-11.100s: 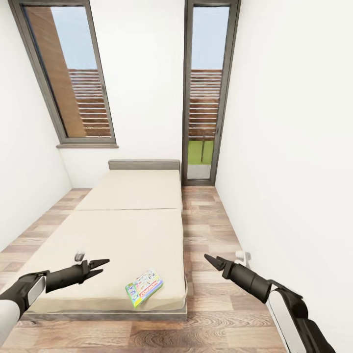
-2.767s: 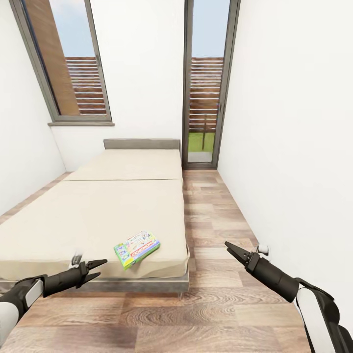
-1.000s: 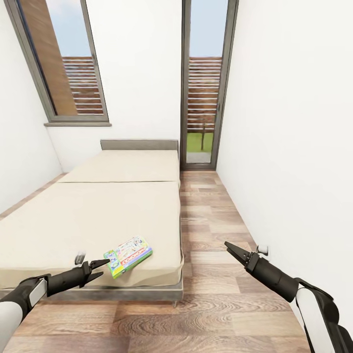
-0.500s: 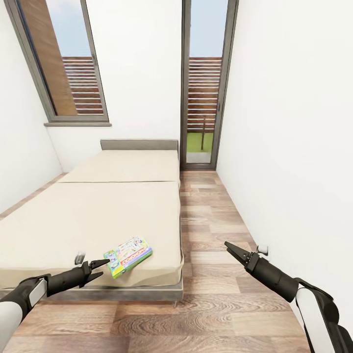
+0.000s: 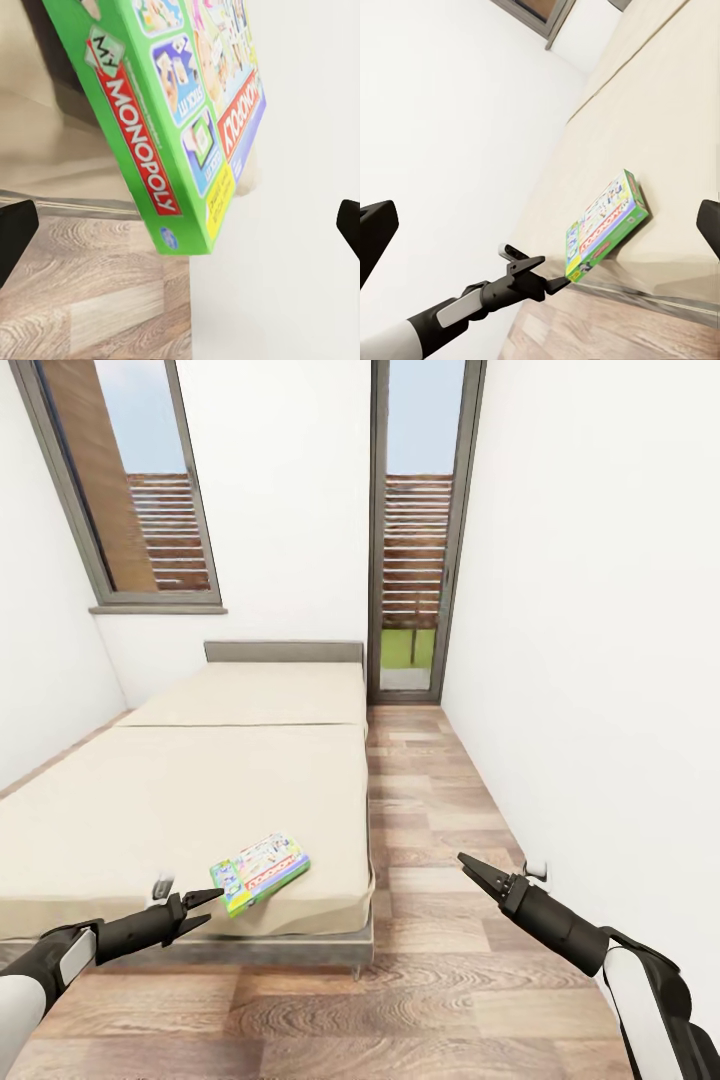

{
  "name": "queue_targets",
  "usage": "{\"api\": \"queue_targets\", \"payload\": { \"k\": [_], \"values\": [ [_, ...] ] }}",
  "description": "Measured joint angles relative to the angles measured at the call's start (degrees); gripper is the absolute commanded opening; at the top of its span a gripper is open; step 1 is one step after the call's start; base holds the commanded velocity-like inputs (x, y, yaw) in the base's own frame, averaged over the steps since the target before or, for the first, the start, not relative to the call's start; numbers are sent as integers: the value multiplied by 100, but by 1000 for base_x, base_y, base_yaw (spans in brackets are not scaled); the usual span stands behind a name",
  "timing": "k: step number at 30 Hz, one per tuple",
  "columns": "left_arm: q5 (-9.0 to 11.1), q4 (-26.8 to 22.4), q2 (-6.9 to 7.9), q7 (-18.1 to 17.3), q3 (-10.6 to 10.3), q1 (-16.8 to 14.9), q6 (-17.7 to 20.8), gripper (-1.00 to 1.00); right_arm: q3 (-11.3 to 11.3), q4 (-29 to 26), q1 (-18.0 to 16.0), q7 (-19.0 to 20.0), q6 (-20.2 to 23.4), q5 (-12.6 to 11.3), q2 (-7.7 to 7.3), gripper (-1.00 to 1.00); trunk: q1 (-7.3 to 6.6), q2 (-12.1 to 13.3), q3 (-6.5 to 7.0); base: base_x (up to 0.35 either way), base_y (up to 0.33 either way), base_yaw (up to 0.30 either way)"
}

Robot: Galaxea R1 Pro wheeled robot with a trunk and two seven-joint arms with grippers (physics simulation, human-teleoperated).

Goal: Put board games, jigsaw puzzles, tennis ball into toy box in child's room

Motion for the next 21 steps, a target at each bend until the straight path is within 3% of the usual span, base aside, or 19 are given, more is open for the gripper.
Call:
{"api": "queue_targets", "payload": {
  "k": [14, 21],
  "values": [
    [7, 0, -1, 2, -6, 0, -7, 100, 0, 0, 0, 0, 1, 0, 0, 100, 22, -42, -18, 0, -3, 0],
    [3, 0, -1, 9, -6, 0, -7, 100, 0, -1, 0, -1, 1, 1, -7, 100, 22, -42, -19, 0, -155, 0]
  ]
}}
